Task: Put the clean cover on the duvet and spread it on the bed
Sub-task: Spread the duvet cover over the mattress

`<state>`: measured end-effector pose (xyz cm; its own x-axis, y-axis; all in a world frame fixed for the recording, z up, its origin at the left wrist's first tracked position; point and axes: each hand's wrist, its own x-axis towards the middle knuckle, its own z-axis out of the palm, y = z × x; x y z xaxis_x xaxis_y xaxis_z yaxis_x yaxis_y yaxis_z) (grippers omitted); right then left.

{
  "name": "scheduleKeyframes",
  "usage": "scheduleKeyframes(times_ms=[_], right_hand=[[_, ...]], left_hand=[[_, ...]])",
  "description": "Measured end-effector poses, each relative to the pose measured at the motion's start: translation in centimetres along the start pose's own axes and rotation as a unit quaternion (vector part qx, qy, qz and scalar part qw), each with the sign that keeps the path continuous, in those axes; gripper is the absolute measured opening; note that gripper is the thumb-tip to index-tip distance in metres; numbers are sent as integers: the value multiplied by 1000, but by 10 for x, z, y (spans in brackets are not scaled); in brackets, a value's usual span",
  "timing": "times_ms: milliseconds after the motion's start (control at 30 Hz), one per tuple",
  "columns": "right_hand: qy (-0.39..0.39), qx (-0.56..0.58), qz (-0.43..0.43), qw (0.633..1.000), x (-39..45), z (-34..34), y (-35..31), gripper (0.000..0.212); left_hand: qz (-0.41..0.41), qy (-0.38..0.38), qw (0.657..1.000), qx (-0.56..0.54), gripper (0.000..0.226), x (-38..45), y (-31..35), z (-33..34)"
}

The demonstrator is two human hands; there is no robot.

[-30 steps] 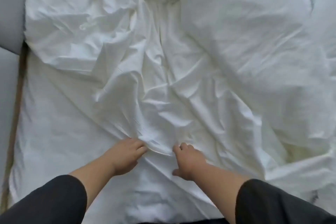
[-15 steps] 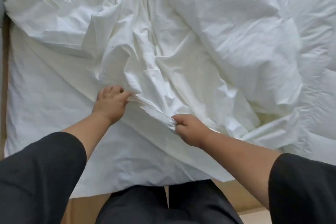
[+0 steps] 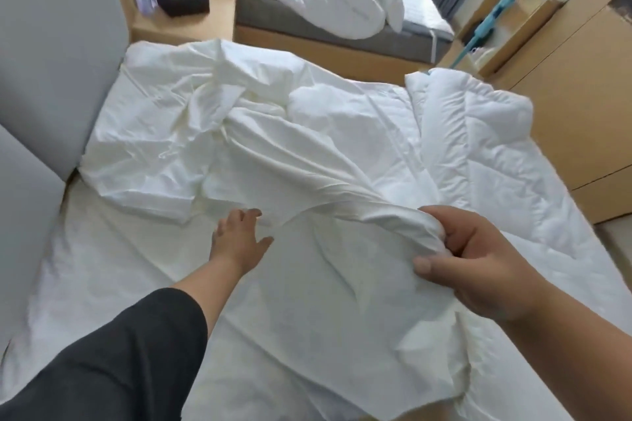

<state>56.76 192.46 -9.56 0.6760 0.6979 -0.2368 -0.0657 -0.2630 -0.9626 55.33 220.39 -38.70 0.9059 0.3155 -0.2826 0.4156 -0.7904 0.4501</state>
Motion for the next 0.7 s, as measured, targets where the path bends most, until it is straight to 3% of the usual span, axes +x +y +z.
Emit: scheduleKeyframes(times_ms=[100,133,200,267,333,400,467,500,567,600,667,700], right_hand=[[57,-45,-45,996,-25,5,-22,32],[72,-78,-56,993,-32,6,-27,34],[96,-157,-73,980,-43,7,-33,34],[124,-213,-71,966,-49,3,-34,24],[163,-268,-37,949,-51,-8,-26,23],[178,-368,41,912,-46,-18,-11,23],[161,-479,145,851,-39,-13,3,23],[149,-507,169,832,-32,-5,10,49],[122,-479,114,862,-8,25,14,104],[116,-433,58,892,7,46,7,117],[115,-323,-30,939,39,86,-11,111],[118,-288,-52,949,53,101,-19,89]], left_hand=[[-10,-13,1000,9,95,-12,16,-14],[6,9,1000,14,89,-14,24,-19],[51,88,995,-5,48,-14,38,-30],[4,149,980,-135,24,-12,43,-50],[-103,179,935,-290,21,-15,32,-80],[-149,219,898,-351,19,-23,11,-121],[-101,242,914,-310,33,-37,7,-173],[-47,230,941,-243,41,-47,18,-202],[71,157,982,-71,41,-69,61,-251],[119,124,985,2,37,-81,88,-266],[179,73,979,62,26,-108,131,-282],[196,47,978,50,19,-121,143,-283]])
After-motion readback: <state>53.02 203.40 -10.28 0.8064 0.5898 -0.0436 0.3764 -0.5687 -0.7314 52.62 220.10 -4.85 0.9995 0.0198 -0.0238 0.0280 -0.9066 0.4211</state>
